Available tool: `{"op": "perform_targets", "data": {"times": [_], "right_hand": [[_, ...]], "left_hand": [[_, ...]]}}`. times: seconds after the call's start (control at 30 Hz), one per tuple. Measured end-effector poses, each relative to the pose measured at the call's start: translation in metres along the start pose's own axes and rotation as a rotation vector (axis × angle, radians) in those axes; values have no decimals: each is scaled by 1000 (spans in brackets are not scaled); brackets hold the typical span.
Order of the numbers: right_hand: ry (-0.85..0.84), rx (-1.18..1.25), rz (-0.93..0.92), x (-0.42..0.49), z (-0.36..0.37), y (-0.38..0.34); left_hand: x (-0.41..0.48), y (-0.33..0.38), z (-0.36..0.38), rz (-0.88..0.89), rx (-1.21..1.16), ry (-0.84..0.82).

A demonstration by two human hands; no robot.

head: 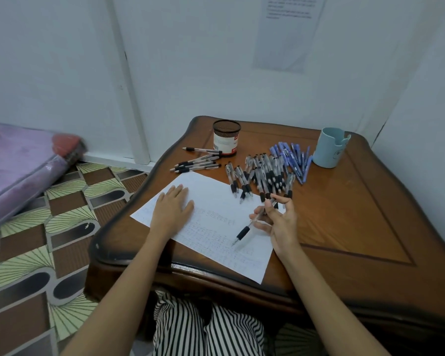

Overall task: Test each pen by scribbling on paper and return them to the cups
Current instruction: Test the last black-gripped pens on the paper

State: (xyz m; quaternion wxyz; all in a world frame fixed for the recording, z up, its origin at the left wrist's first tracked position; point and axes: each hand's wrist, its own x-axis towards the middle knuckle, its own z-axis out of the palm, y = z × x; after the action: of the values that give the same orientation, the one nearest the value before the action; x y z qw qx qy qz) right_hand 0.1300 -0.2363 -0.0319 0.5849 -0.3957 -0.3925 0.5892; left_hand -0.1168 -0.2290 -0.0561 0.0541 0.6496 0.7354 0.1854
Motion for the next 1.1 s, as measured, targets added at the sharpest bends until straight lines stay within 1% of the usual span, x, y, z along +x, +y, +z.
{"op": "perform_targets", "data": {"times": [0.13, 0.27, 0.3, 0.4, 0.43, 0.47, 0.53, 0.63, 0.7, 0.73, 0.8, 0.87, 0.9, 1.0, 1.1], "right_hand": [[17, 4, -5, 0, 2, -2], [70, -25, 7, 7, 1, 3], [70, 0, 17, 7, 0, 4], [37, 197, 53, 6, -5, 2], [25, 220, 62, 5, -7, 2], [3, 194, 63, 3, -8, 2], [-117, 16, 56, -1, -7, 2], [-433, -327, 112, -7, -8, 0], [-568, -424, 130, -8, -13, -2], [-593, -433, 120, -9, -14, -3], [-541, -463, 17, -12, -16, 0], [-422, -510, -129, -12, -16, 6], [-379, -503, -162, -11, -16, 8], [-336, -509, -196, -9, -15, 9], [-338, -621, -225, -11, -14, 11]], "left_hand": [[0, -1, 1, 12, -47, 44], [-4, -1, -3, 36, -120, 196], [-6, 0, -4, 45, -115, 213], [-8, 2, -5, 71, -90, 224], [-8, 2, -4, 72, -85, 226], [-8, 1, -4, 72, -81, 227], [-7, 1, -3, 67, -70, 225], [-6, 1, -3, 57, -65, 222], [-7, 0, -2, 52, -63, 228], [-7, 0, -2, 54, -59, 231], [-6, 0, -2, 60, -46, 234], [-6, 0, -2, 59, -37, 235], [-6, 0, -2, 57, -38, 234], [-6, 0, -2, 50, -45, 223], [-7, 1, -2, 47, -52, 215]]}}
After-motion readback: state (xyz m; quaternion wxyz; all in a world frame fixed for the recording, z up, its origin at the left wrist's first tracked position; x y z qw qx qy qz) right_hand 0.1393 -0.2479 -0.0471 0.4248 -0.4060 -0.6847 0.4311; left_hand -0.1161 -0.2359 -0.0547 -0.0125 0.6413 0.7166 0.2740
